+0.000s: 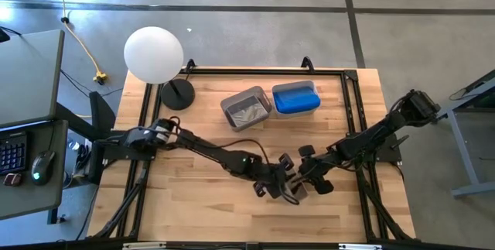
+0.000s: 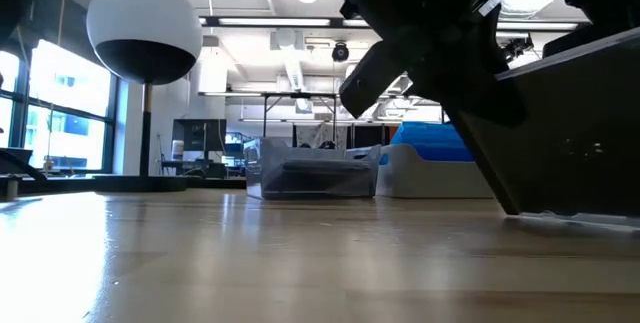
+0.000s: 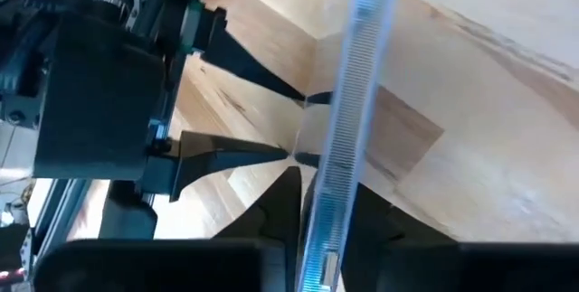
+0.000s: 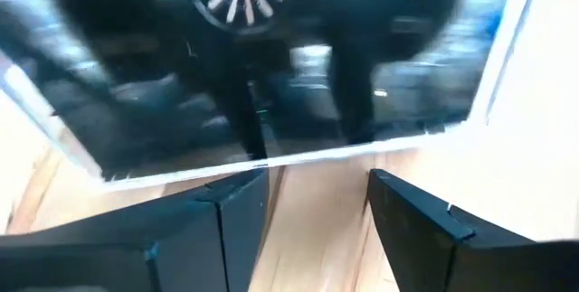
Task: Pick & place jewel cases by type
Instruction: Put the black CD case into the black bin
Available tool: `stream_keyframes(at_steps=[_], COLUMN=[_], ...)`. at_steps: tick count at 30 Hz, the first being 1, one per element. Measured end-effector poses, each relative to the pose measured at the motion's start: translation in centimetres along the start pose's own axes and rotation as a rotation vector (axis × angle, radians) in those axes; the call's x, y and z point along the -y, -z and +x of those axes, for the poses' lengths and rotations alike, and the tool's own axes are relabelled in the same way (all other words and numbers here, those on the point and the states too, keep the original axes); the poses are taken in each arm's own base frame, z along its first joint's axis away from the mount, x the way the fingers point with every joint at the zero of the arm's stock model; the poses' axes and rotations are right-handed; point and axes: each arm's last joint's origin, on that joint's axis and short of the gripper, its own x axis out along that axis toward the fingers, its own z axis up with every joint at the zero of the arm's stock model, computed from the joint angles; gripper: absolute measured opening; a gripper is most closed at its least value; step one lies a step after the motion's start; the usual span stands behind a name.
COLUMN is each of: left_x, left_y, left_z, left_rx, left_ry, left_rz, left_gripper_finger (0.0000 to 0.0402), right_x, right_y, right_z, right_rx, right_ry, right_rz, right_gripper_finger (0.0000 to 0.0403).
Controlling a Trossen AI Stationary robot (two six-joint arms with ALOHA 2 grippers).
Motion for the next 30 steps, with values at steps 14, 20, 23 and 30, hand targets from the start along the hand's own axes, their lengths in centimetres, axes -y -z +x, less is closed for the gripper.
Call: stream_keyframes(at_steps=[14, 20, 23, 30], left_x=[4.2, 6.5, 5.9, 2.2], left_y=[-2.1, -3.2, -3.6, -2.0], left_z=[-1.9, -4.3, -6.2, -10.9], left_rx=[-0.27, -0.521, -0.599, -0.794], left_ry=[-0.096, -0.308, -0.351, -0.424], left_rz=[0.081, 0.093, 0.018, -0.297], left_gripper_finger=[0.0024, 0.0024, 0.0024, 0.0024], right_x=[0.2, 0.3, 0.3, 0.3], right_y=[-0.5, -0.7, -0.8, -0.1], right_z=[-1.9, -3.5, -4.3, -5.1], right_rx=[0.065, 0.116, 0.151, 0.104], right_ry=[0.059, 0.092, 0.083, 0.087], right_rz=[0.001, 0.039, 0.085, 0.191], right_gripper_finger=[0.0188, 0.0188, 0.0188, 0.0188])
